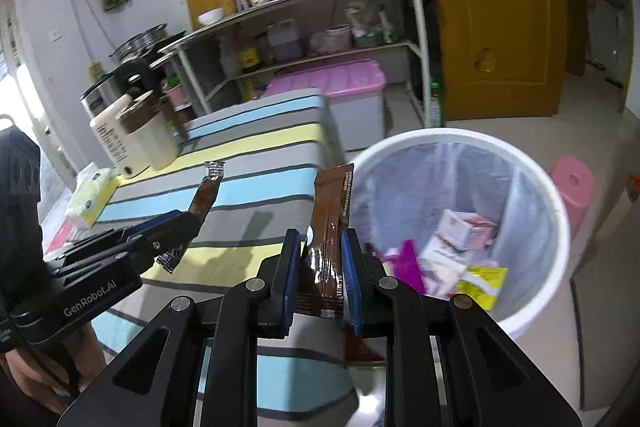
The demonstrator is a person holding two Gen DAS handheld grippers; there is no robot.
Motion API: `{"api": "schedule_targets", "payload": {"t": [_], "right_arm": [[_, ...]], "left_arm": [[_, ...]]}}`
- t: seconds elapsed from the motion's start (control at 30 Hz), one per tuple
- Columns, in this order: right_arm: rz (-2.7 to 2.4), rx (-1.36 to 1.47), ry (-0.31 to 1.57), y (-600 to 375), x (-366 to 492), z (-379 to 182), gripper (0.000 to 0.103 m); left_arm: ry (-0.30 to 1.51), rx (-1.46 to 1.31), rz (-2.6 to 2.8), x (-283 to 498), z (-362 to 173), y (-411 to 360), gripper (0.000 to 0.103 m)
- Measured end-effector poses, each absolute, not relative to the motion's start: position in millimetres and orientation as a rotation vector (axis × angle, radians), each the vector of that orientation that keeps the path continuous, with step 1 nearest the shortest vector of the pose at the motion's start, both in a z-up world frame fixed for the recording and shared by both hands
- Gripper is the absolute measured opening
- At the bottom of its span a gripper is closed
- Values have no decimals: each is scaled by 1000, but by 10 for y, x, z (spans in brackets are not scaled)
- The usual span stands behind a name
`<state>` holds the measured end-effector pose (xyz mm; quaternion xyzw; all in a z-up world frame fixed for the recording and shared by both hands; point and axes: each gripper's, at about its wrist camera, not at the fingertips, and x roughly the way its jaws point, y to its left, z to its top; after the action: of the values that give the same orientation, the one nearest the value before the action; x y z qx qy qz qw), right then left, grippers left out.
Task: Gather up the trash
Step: 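Lift both chocolate wrappers and carry them over the bin, then open both tools over the bin to drop the chocolate wrappers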
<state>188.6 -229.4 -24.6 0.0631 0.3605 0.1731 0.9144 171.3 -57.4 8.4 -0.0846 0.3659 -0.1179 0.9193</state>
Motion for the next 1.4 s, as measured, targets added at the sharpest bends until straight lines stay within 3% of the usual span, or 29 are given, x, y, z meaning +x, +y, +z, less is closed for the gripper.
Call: {"api": "schedule_targets", "payload": {"t": [0.93, 1.0, 1.07, 1.13, 1.4], "right_arm": [[184, 193, 804, -3142, 2286, -531, 23], [180, 191, 811, -3153, 2317, -549, 23], [173, 195, 810, -3177, 2331, -560, 23], [166, 203, 810, -3202, 2341, -563, 24], [163, 204, 796, -3210, 2267, -537, 31]], "left_arm": [[841, -104, -431, 2491, -197, -1566, 19], [846, -102, -431, 2515, -213, -1602, 21], [842, -103, -434, 2525, -215, -1612, 31], [839, -109, -440, 2530, -217, -1611, 36], [827, -117, -431, 2466, -175, -1545, 36]]}}
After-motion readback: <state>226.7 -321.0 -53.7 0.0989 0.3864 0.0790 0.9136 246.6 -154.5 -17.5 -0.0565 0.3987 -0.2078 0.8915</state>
